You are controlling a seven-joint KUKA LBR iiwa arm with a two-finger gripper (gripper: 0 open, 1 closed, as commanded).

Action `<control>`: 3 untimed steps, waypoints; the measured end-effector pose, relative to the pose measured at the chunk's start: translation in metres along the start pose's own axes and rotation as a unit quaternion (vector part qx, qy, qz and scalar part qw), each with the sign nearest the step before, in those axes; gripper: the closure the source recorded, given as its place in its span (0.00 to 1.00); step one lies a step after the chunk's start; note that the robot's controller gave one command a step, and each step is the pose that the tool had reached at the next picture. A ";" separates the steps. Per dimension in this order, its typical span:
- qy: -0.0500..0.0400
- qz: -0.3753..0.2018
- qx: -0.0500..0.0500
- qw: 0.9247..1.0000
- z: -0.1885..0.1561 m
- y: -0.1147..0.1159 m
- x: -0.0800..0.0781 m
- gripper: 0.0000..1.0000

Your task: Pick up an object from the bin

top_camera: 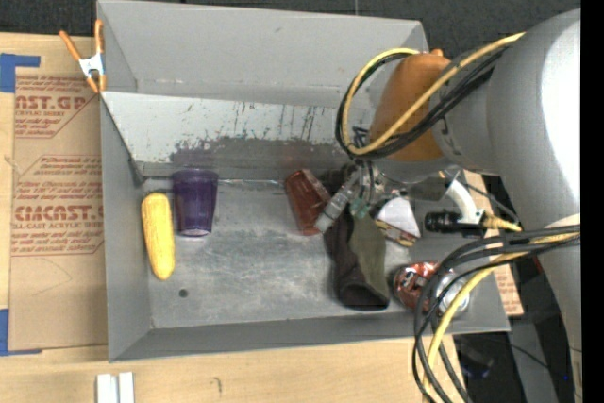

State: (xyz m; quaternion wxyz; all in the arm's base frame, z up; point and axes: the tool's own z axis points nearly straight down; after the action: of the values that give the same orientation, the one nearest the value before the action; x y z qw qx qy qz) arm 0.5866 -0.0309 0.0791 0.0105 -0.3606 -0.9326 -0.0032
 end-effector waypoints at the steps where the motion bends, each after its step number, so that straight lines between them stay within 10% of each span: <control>1: -0.001 0.000 0.001 1.000 -0.003 -0.001 0.001 1.00; 3: -0.009 0.003 0.000 1.000 -0.038 -0.003 0.000 1.00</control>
Offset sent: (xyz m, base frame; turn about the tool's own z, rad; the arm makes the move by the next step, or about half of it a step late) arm 0.0000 0.0002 0.0001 0.0000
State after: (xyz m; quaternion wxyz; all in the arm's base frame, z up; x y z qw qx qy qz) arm 0.5849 -0.0336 0.1171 0.0018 -0.3636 -0.9316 -0.0001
